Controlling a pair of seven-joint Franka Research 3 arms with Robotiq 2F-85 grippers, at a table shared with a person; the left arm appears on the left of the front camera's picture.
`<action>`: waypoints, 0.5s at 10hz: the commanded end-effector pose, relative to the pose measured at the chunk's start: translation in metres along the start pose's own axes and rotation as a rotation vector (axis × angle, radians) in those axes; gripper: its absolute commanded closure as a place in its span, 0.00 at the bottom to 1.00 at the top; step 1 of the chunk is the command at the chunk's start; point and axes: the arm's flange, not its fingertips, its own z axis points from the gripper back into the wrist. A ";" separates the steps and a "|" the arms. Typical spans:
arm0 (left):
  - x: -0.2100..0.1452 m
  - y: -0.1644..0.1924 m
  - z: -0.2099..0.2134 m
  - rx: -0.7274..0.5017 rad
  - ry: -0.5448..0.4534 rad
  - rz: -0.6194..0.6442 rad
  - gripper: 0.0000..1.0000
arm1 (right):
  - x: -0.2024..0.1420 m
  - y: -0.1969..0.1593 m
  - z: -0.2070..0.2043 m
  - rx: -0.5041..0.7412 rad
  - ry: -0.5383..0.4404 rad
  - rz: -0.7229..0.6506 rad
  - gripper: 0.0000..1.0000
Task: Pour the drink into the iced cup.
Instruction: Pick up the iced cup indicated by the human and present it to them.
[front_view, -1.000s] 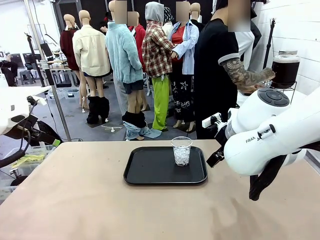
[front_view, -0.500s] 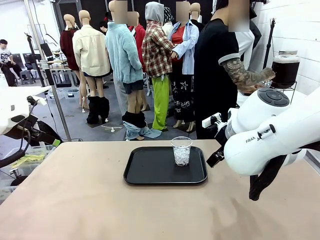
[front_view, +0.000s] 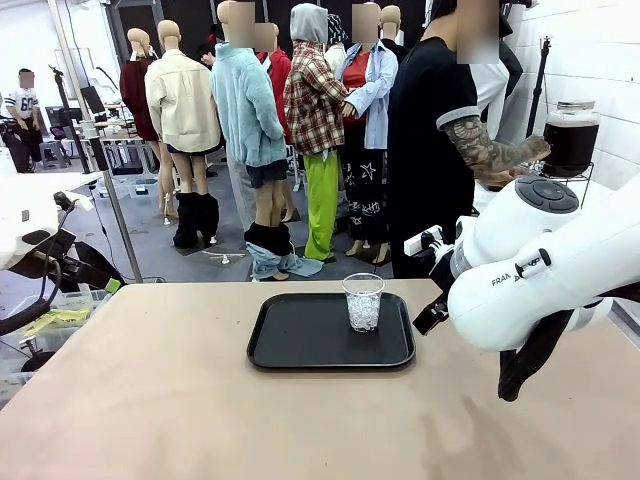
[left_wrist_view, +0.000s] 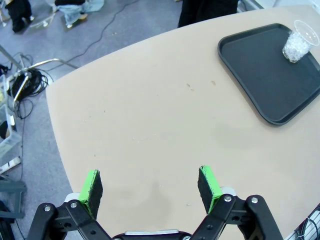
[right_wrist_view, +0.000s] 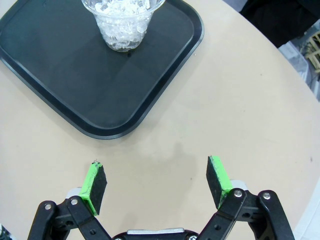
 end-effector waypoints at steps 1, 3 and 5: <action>-0.001 0.002 -0.001 0.010 -0.005 0.005 0.00 | 0.000 0.001 0.000 0.001 0.001 0.001 0.00; -0.001 0.002 -0.001 0.010 -0.005 0.005 0.00 | 0.000 0.001 0.000 0.001 0.001 0.001 0.00; -0.001 0.002 -0.001 0.010 -0.005 0.005 0.00 | 0.000 0.001 0.000 0.001 0.001 0.001 0.00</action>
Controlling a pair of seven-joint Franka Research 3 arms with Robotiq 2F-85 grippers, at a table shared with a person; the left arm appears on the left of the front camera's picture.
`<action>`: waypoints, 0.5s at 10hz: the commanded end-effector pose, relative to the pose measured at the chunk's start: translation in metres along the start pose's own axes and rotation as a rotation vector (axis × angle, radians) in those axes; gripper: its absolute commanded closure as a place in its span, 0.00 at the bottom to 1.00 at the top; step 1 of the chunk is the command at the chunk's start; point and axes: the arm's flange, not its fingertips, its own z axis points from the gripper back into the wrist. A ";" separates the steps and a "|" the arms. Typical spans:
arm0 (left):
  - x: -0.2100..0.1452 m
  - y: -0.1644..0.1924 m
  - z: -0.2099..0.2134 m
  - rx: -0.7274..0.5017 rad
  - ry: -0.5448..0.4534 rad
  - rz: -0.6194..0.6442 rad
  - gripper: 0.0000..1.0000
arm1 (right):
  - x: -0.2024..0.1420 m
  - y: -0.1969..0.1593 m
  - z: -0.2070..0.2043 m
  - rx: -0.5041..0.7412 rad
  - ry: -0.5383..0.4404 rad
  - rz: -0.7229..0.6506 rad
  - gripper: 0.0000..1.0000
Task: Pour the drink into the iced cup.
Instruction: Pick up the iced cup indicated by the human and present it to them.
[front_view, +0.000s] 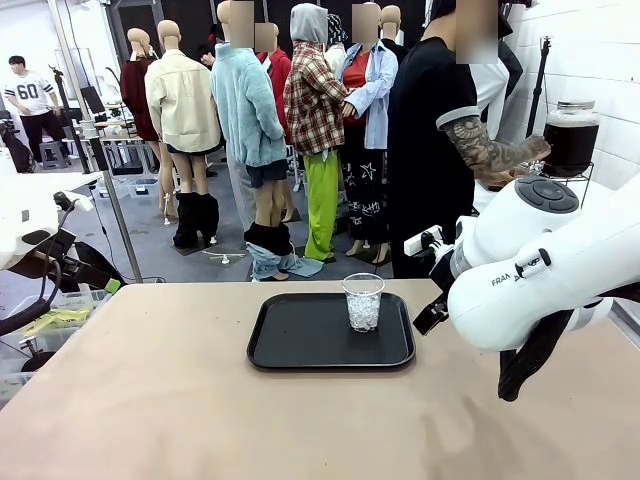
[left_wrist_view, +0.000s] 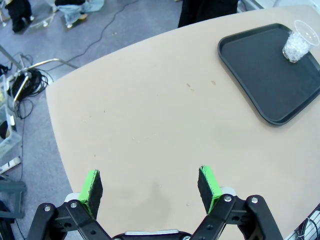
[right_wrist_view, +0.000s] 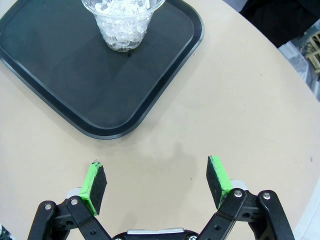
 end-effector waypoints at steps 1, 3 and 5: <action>-0.001 0.002 -0.001 0.010 -0.005 0.005 0.00 | 0.000 0.001 0.000 0.001 0.001 0.001 0.00; -0.001 0.002 -0.001 0.010 -0.005 0.005 0.00 | 0.000 0.001 0.000 0.001 0.001 0.001 0.00; -0.001 0.002 -0.001 0.010 -0.005 0.005 0.00 | 0.000 0.001 0.000 0.001 0.001 0.001 0.00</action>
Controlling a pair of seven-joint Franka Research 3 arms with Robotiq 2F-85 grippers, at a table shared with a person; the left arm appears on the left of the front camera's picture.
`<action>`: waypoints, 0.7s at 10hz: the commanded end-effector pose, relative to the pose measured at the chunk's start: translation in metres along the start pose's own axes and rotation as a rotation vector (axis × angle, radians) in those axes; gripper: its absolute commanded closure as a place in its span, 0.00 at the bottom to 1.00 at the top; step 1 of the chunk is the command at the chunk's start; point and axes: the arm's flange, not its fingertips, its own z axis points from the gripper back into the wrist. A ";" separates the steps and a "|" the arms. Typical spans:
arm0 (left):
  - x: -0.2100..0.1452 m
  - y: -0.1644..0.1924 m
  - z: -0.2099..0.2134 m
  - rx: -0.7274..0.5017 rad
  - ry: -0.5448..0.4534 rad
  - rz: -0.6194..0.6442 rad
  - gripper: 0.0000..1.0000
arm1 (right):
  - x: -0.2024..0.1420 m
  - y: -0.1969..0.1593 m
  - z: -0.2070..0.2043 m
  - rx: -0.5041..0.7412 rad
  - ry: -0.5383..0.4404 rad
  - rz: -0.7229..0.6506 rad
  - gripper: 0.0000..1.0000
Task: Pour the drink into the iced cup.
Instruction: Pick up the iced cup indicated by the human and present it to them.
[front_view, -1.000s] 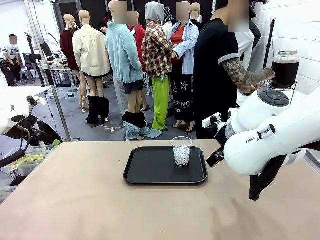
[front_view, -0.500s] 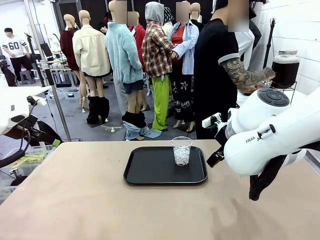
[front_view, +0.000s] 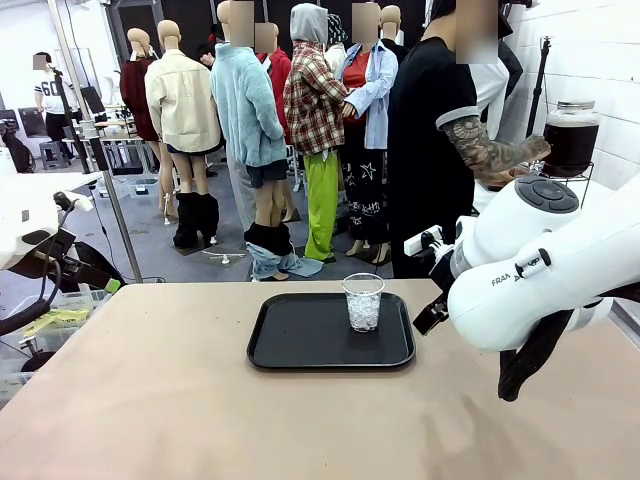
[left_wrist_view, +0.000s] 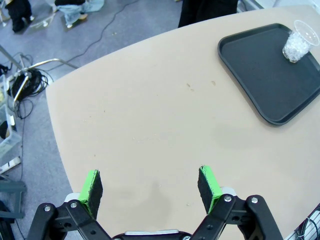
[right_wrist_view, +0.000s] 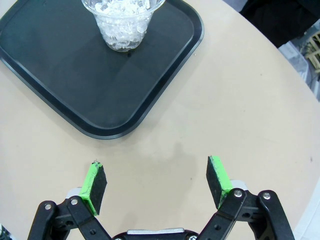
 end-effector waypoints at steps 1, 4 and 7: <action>-0.001 0.002 -0.001 0.010 -0.005 0.005 0.00 | 0.000 0.001 0.000 0.001 0.001 0.001 0.00; -0.001 0.002 -0.001 0.010 -0.005 0.005 0.00 | 0.000 0.001 0.000 0.001 0.001 0.001 0.00; -0.001 0.002 -0.001 0.010 -0.005 0.005 0.00 | 0.000 0.001 0.000 0.001 0.001 0.001 0.00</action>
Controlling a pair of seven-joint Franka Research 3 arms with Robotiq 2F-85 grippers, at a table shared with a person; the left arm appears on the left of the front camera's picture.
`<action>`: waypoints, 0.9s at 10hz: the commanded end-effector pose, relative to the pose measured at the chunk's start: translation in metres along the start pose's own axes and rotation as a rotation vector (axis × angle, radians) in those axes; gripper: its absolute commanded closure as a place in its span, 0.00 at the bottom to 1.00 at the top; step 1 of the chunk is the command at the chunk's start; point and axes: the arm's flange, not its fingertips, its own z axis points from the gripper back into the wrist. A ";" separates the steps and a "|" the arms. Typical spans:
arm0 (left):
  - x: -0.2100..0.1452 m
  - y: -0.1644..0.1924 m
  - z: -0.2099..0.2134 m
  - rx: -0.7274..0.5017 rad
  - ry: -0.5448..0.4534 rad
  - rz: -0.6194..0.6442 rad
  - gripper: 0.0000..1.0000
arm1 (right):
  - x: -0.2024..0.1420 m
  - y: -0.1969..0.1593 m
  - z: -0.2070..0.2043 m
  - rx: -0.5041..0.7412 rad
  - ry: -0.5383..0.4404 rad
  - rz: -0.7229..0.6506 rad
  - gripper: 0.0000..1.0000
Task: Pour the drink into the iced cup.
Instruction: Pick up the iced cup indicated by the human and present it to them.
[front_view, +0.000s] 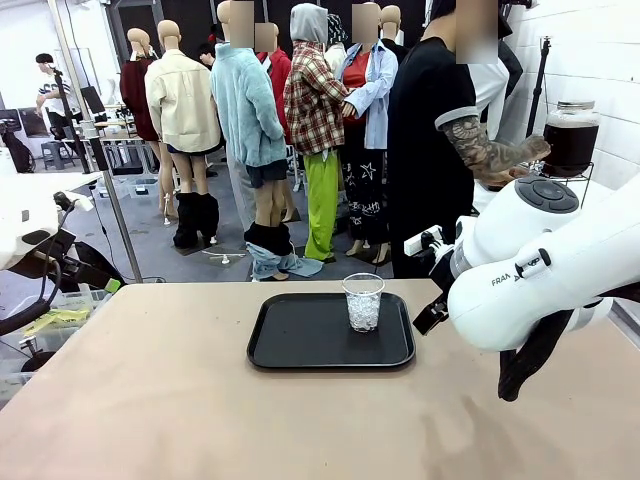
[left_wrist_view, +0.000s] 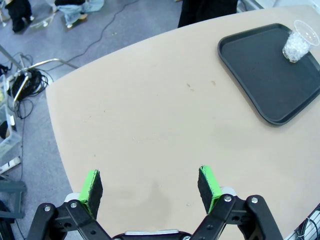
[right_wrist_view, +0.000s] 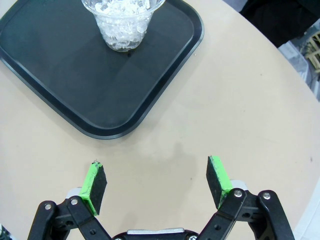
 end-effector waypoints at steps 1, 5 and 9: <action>-0.001 0.002 -0.001 0.010 -0.005 0.005 0.00 | 0.000 0.001 0.000 0.001 0.001 0.001 0.00; -0.001 0.002 -0.001 0.010 -0.005 0.005 0.00 | 0.000 0.001 0.000 0.001 0.001 0.001 0.00; -0.001 0.002 -0.001 0.010 -0.005 0.005 0.00 | 0.000 0.001 0.000 0.001 0.001 0.001 0.00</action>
